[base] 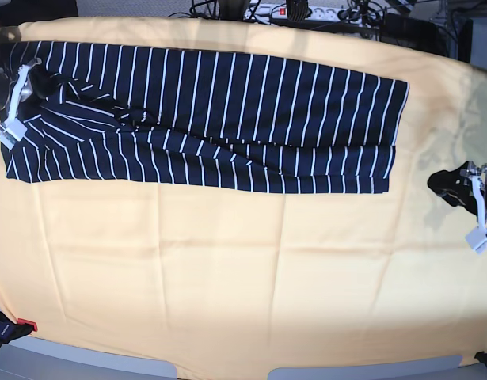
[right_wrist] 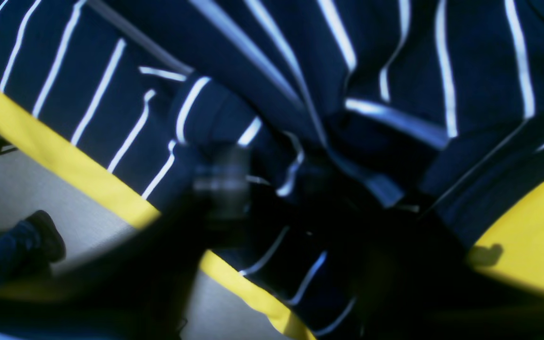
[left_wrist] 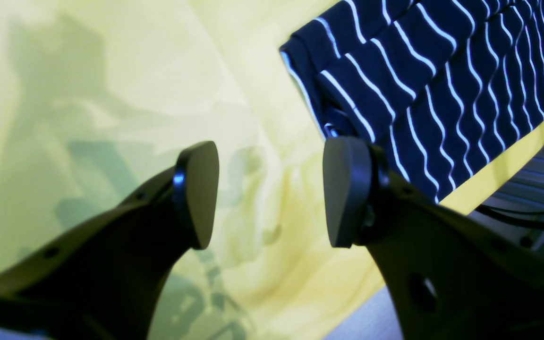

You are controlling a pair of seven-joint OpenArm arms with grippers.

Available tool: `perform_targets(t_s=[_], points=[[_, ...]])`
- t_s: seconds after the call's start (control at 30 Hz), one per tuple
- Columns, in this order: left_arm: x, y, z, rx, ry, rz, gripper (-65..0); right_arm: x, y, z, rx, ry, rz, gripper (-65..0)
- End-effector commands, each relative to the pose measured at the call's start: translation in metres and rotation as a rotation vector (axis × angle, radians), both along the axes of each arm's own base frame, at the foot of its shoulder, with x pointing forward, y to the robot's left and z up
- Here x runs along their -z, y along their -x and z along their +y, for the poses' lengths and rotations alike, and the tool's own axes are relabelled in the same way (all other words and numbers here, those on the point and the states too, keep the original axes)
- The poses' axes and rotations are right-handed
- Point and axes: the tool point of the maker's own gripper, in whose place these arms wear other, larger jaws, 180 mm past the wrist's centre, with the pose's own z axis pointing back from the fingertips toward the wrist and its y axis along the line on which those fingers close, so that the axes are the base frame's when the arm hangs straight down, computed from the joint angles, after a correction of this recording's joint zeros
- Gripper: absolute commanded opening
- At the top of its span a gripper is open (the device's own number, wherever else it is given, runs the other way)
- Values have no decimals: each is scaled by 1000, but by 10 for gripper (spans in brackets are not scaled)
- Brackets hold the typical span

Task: Fold the T-shirt properly
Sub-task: 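Move the right gripper to the collar end and the left gripper aside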

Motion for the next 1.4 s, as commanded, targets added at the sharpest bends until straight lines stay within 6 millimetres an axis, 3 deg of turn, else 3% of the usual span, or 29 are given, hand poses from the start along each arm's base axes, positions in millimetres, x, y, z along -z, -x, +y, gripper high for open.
perform_targets(t_s=[0.0, 0.07, 0.13, 0.17, 0.3, 0.43, 0.5, 0.6, 0.67, 0.7, 0.83, 0.93, 1.1, 1.37], points=[[-25, -8, 13, -18, -17, -60, -281, -10, -5, -5, -24, 30, -8, -284], [-38, -10, 25, -33, -41, -81, -281, -18, 2, 0, -80, 44, 35, -262], [-54, -14, 34, -49, -58, -114, -281, -37, 4, 19, -144, -29, 41, -262], [-62, -16, 39, -58, -64, -134, -281, -52, -1, 34, -165, -100, 5, -262], [-85, -17, 57, -92, -99, -179, -281, -82, -16, 44, -206, -70, -137, -263], [-87, -12, 67, -107, -122, -166, -281, -95, -26, 55, -146, -145, -256, -272], [-85, -12, 66, -107, -119, -160, -281, -97, -32, 67, -105, -227, -311, -326], [-81, -15, 61, -103, -104, -158, -281, -80, -42, 57, 0, -181, -384, -471], [-76, -17, 58, -106, -88, -151, -281, -70, -51, 47, 76, -153, -446, -624], [-74, -18, 58, -113, -81, -147, -281, -65, -54, 41, 110, -140, -475, -650], [-61, -20, 66, -170, -51, -118, -281, -36, -55, 19, 222, -78, -503, -650], [-50, -20, 76, -228, -28, -91, -281, -8, -44, 15, 291, -107, -435, -650], [-26, -25, 65, -258, 23, -33, -281, 31, -37, 11, 298, -67, -328, -650], [27, -7, 30, -220, 70, 107, -281, 33, -42, 16, 293, -85, -328, -650]])
